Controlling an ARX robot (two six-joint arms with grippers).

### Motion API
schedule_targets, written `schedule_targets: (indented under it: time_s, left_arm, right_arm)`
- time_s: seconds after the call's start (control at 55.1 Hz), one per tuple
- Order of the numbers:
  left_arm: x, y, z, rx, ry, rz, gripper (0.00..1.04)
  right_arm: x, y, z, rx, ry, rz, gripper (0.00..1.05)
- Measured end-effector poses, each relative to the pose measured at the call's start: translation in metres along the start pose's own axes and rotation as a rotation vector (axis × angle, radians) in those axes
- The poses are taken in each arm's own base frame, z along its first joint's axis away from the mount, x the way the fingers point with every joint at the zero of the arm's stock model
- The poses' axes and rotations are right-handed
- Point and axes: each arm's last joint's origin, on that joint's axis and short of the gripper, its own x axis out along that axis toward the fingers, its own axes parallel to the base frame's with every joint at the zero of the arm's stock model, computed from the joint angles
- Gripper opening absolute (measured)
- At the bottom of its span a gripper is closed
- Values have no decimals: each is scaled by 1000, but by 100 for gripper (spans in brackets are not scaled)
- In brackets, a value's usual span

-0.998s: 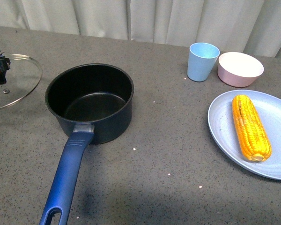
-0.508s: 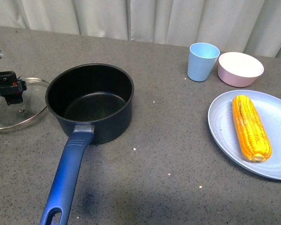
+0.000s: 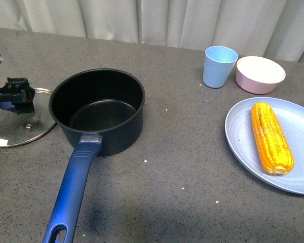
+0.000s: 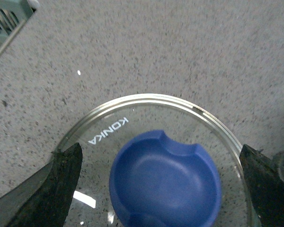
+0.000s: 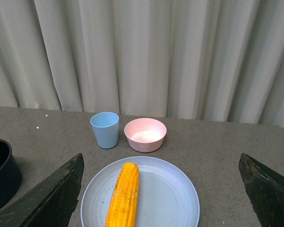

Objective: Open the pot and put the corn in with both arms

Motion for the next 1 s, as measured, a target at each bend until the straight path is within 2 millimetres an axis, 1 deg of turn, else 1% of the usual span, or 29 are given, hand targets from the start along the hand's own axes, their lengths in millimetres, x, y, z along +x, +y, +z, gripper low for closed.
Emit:
schedule_targets:
  time_s: [0.054, 0.127, 0.163, 0.218, 0.254, 0.327, 0.399, 0.435, 0.49, 0.508, 0.581, 0.653, 0.708, 0.835, 0.907, 0.943, 0.998]
  left_arm:
    - [-7, 0, 8, -2, -22, 20, 98]
    - [-22, 1, 24, -12, -71, 42, 98]
    - [-35, 2, 35, -24, -108, 50, 98]
    - [-47, 1, 46, -27, -144, 70, 98]
    - [-57, 1, 58, -36, -177, 109, 98]
    - [-75, -2, 72, -71, -198, 149, 98]
    - [-101, -8, 84, -82, -224, 159, 98]
    - [-112, -11, 86, -66, -280, 95, 93]
    - [-133, -17, 87, -22, -398, -9, 82]
    - [-136, -18, 87, -18, -413, -17, 80]
    - [-154, -23, 82, 0, -463, -37, 66]
    - [-162, -26, 73, 4, -450, -40, 55]
    - [-169, -28, 64, 6, -435, -38, 44]
    - [-183, -30, 55, 9, -436, -37, 24]
    - [-191, -36, 47, 4, -451, -12, 8]
    - [-193, -38, 43, 3, -451, -20, 4]
    - [-197, -41, 36, 11, -434, -35, 4]
  right_arm:
    - [0, 0, 0, 0, 0, 0, 96]
    - [0, 0, 0, 0, 0, 0, 96]
    - [0, 0, 0, 0, 0, 0, 96]
    - [0, 0, 0, 0, 0, 0, 96]
    - [0, 0, 0, 0, 0, 0, 96]
    - [0, 0, 0, 0, 0, 0, 96]
    - [0, 0, 0, 0, 0, 0, 96]
    - [0, 0, 0, 0, 0, 0, 96]
    - [0, 0, 0, 0, 0, 0, 96]
    - [0, 0, 0, 0, 0, 0, 96]
    - [0, 0, 0, 0, 0, 0, 96]
    - [0, 0, 0, 0, 0, 0, 96]
    - [0, 0, 0, 0, 0, 0, 96]
    - [0, 0, 0, 0, 0, 0, 96]
    - [0, 0, 0, 0, 0, 0, 96]
    - [0, 0, 0, 0, 0, 0, 96]
    - [0, 0, 0, 0, 0, 0, 96]
